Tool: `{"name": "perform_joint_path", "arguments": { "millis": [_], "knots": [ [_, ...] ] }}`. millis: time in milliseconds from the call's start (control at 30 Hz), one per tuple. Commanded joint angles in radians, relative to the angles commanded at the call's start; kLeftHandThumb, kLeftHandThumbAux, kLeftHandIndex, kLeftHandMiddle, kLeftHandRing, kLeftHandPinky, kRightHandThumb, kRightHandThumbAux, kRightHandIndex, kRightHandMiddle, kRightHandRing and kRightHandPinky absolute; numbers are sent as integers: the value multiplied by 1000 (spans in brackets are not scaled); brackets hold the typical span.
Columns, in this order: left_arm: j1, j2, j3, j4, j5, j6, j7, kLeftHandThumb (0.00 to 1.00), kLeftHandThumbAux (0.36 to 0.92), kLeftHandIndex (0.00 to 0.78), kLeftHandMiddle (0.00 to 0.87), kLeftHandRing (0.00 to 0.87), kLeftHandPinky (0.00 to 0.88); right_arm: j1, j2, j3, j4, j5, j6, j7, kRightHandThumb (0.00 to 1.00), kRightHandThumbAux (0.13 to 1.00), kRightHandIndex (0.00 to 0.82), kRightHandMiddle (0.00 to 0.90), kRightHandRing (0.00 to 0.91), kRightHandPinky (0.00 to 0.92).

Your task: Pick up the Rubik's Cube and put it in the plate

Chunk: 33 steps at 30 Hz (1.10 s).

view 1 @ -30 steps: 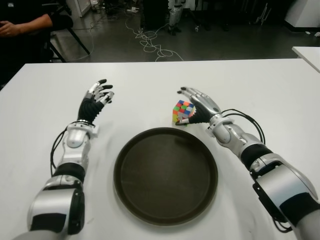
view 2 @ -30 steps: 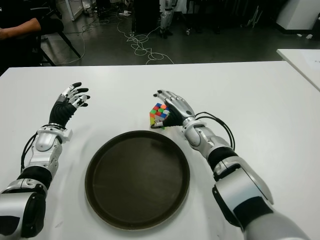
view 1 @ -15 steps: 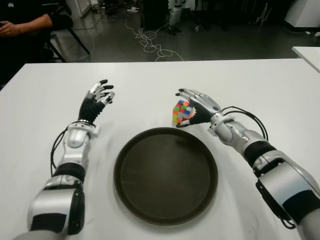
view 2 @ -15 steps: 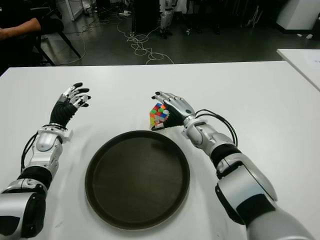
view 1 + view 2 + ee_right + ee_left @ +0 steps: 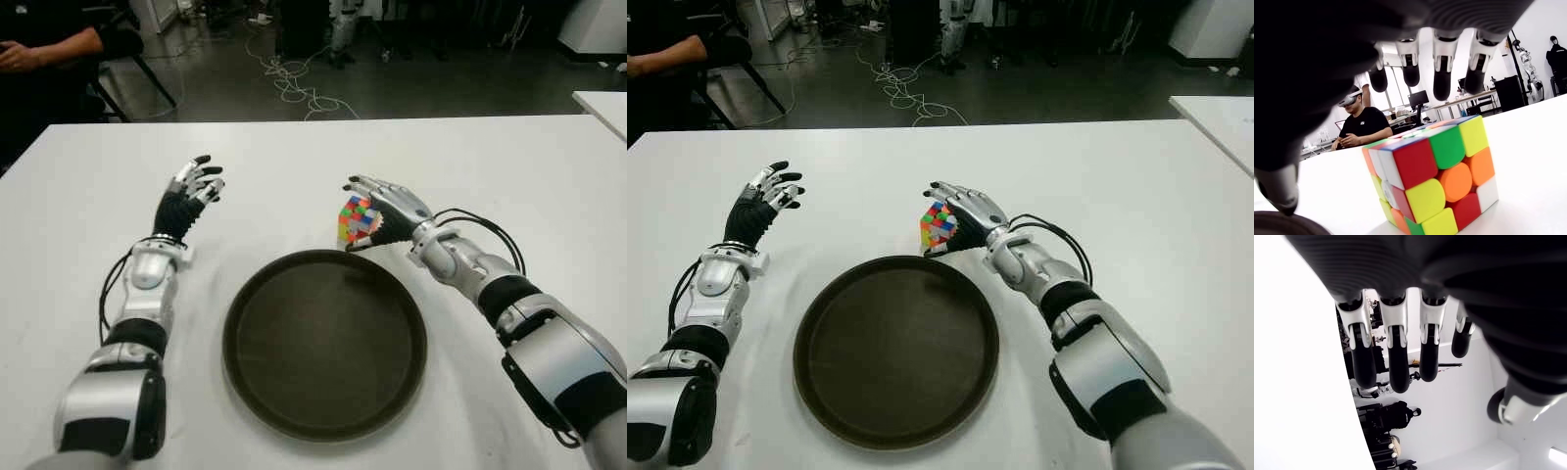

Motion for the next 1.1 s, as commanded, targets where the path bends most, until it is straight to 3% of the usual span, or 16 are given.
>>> {"name": "perform_joint_path", "arguments": {
  "millis": [333, 1100],
  "knots": [
    [0, 1, 0, 3, -1, -2, -9, 58, 556, 164, 246, 275, 327, 2, -2, 12, -4, -4, -3, -3, 0, 622, 61, 68, 138, 209],
    [1, 0, -9, 6, 13, -1, 15, 61, 547, 147, 230, 261, 315, 4, 1, -7, 19, 16, 29, -112, 0, 703, 86, 106, 165, 220]
  ]
}}
